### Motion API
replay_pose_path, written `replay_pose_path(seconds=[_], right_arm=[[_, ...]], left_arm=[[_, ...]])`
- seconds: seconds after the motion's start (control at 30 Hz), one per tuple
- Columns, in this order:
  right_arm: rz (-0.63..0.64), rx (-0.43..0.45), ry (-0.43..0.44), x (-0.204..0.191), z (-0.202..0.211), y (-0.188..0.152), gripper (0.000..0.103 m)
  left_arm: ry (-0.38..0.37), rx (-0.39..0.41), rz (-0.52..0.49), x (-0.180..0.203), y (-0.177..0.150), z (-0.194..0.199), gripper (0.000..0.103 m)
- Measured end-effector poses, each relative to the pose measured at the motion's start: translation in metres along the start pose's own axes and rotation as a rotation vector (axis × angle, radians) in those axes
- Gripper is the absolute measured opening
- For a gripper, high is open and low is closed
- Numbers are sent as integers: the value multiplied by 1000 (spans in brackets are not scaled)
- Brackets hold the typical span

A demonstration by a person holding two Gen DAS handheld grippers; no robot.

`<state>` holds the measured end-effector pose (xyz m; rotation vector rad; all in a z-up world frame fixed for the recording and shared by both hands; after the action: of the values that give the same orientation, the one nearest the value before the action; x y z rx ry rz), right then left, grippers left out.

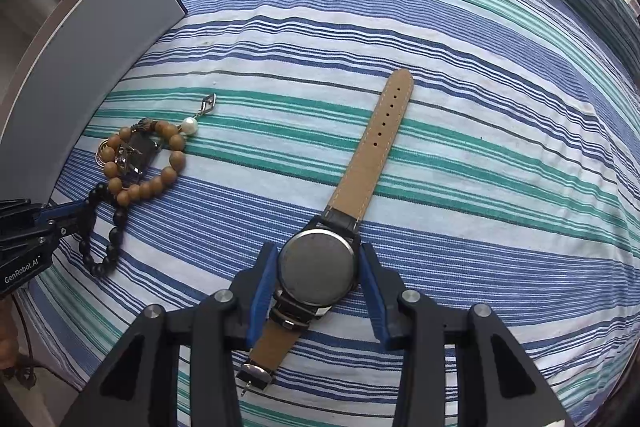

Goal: Organize jewelry
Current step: 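Grasp the watch face with the right tool while the left grasps the black bead bracelet, then carry the watch and black bracelet into the white box and open both tools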

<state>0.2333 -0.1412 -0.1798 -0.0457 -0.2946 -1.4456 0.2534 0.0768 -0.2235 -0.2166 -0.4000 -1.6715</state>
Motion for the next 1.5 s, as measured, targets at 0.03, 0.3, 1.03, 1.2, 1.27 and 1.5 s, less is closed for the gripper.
replay_pose_path(seconds=[0.03,0.3,1.03,1.2,1.27,1.5], right_arm=[[-4,7,5,3,4,1,41],[-14,68,51,20,47,11,41],[57,192,76,-2,136,14,41],[72,203,70,-8,142,15,41],[77,205,70,-11,144,15,41],[111,232,80,-25,161,23,41]], left_arm=[[-11,12,0,2,-1,8,9],[-63,95,-7,25,-6,69,9],[64,265,-52,18,-35,146,9],[69,279,-53,17,-38,152,9],[59,280,-50,16,-39,155,9],[-4,307,-18,6,-43,188,9]])
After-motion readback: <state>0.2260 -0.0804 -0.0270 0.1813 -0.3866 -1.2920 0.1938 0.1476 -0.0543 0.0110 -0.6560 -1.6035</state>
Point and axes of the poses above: each gripper's, at about its wrist camera, not at the fingertips, and z roughly against the way its jaws point, x to its right, y to its top, the point moved 8 cm from there along -z, roughly the way its jaws point, and after that the axes turned 14 degrees about -y, right-handed, at the moved point
